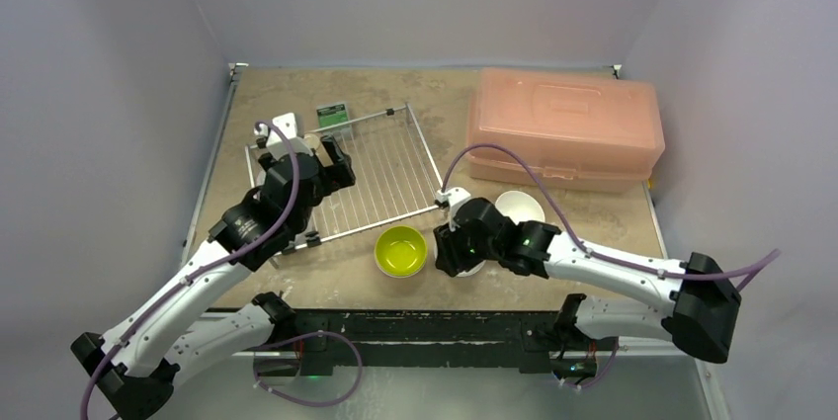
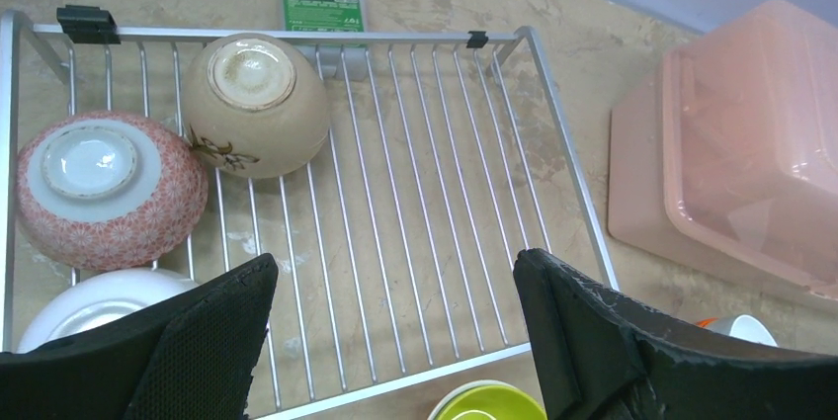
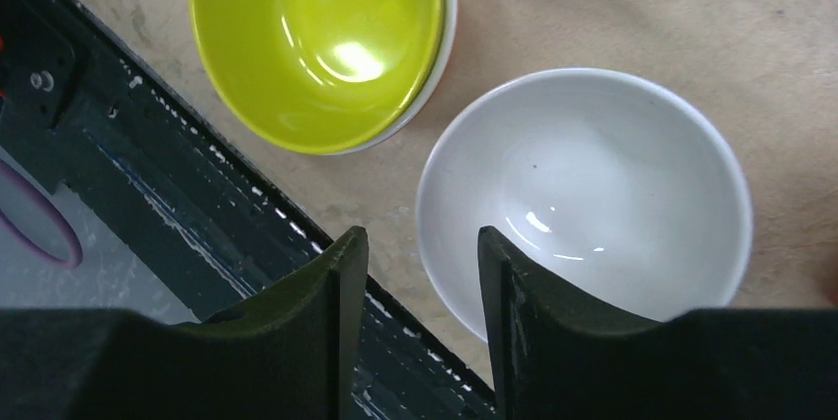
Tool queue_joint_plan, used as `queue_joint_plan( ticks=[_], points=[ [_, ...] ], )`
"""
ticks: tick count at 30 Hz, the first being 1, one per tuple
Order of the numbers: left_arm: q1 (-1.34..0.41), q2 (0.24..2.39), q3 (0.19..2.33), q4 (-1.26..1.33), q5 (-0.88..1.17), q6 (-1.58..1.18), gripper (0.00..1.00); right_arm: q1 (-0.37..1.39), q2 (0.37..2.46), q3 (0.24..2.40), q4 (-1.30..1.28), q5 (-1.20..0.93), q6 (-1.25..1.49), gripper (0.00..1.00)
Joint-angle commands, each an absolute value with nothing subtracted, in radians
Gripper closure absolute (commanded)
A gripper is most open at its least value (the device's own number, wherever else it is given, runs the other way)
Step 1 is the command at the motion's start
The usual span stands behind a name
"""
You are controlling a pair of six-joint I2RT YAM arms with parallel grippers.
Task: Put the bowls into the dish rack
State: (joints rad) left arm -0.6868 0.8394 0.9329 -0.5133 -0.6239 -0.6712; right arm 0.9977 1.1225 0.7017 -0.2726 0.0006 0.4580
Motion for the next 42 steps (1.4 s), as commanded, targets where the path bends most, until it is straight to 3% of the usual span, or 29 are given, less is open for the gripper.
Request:
queue_joint_plan(
  ticks=[1, 9, 16, 17, 34, 42],
  points=[
    [-0.684, 0.858, 0.916, -0.538, -0.623, -0.717, 0.11, 1.057, 1.182, 0.707, -0.243, 0.012, 0.435, 0.51],
    [-0.684, 0.829, 0.894, -0.568, -0.627, -0.767, 0.11, 1.109, 1.286, 0.723, -0.229, 0.137, 0.436, 0.58],
    [-0.685, 0.785, 0.880, -0.581, -0.657, -0.787, 0.12, 1.143, 1.311, 0.749, -0.240, 0.196, 0.429, 0.98],
    [-0.685, 0.781, 0.876, -0.583, -0.664, -0.783, 0.12, 1.144, 1.307, 0.753, -0.241, 0.197, 0.425, 1.00],
    [-0.685, 0.799, 0.894, -0.573, -0.749, -0.733, 0.11, 1.146, 0.960, 0.777, -0.123, 0.079, 0.439, 1.00],
    [-0.685, 0.803, 0.954, -0.556, -0.783, -0.685, 0.12, 1.123, 1.057, 0.911, 0.045, 0.013, 0.424, 1.00]
  ],
)
